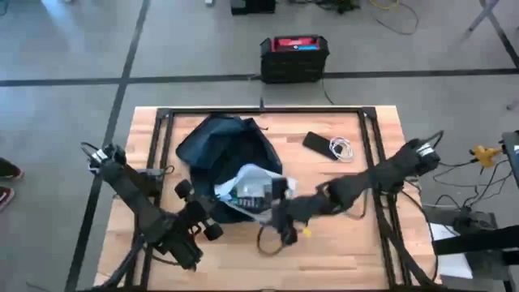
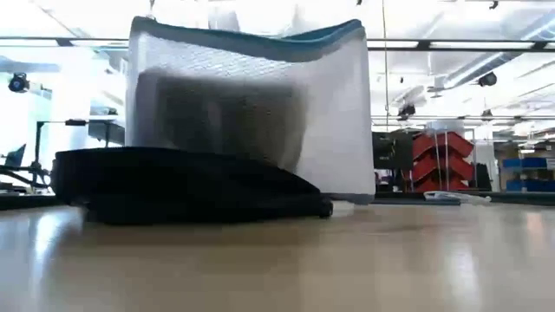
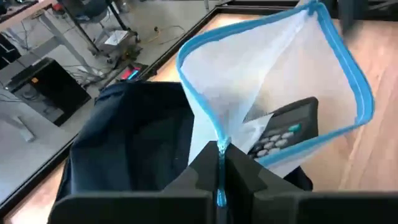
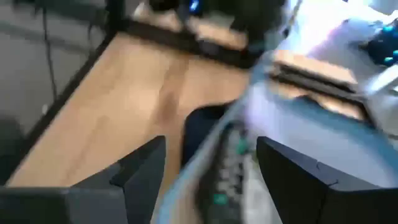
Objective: Unpack backpack
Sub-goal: Remove the black calculator from the white zip bag
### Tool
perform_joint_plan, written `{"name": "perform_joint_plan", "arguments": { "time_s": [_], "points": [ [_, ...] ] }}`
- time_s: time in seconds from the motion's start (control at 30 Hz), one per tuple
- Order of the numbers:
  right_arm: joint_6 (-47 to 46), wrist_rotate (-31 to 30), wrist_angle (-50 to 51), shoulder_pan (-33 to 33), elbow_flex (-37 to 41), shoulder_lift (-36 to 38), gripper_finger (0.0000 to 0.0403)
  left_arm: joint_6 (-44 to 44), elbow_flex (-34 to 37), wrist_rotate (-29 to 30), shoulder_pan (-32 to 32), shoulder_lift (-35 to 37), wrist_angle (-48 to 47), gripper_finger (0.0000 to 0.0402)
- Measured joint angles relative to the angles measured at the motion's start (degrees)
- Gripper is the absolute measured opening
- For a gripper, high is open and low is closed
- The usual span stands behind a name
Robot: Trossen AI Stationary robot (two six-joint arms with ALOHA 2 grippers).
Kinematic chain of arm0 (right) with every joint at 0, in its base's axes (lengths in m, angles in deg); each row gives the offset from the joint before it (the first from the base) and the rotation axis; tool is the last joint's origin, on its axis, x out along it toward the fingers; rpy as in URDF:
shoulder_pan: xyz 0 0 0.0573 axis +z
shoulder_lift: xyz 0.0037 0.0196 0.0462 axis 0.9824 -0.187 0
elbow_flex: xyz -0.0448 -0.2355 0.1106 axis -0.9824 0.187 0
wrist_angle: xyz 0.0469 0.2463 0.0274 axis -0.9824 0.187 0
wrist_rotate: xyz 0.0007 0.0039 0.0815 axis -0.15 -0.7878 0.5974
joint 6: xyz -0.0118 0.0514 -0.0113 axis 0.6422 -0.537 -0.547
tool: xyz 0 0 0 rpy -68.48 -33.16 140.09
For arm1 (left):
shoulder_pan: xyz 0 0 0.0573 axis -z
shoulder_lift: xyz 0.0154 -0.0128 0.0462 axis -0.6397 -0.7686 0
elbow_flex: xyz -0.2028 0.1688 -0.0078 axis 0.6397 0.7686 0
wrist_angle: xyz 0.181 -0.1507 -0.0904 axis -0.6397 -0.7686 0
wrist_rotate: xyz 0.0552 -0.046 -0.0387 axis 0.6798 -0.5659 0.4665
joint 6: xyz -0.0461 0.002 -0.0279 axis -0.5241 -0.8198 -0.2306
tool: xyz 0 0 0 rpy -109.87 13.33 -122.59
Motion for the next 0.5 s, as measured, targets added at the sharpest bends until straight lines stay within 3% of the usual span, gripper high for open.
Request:
{"name": "perform_joint_plan", "arguments": {
  "time_s": [0.2, 0.33, 0.5],
  "points": [
    [0.68, -0.5, 9.18, -2.06, -5.08, -6.98, 0.0219, 1.62, 0.1, -1.73, 0.35, -0.11, 3.32, 0.0],
    [1.1, 0.12, 14.67, -3.4, -7.09, -10.81, 0.021, 7.12, 0.39, -2.24, 0.39, -0.13, 9.7, 0.0],
    [1.18, 1.93, 16.35, -3.98, -7.69, -13.22, 0.021, 11.59, 0.42, -2.38, 0.39, -0.13, 14.08, 0.0]
  ]
}}
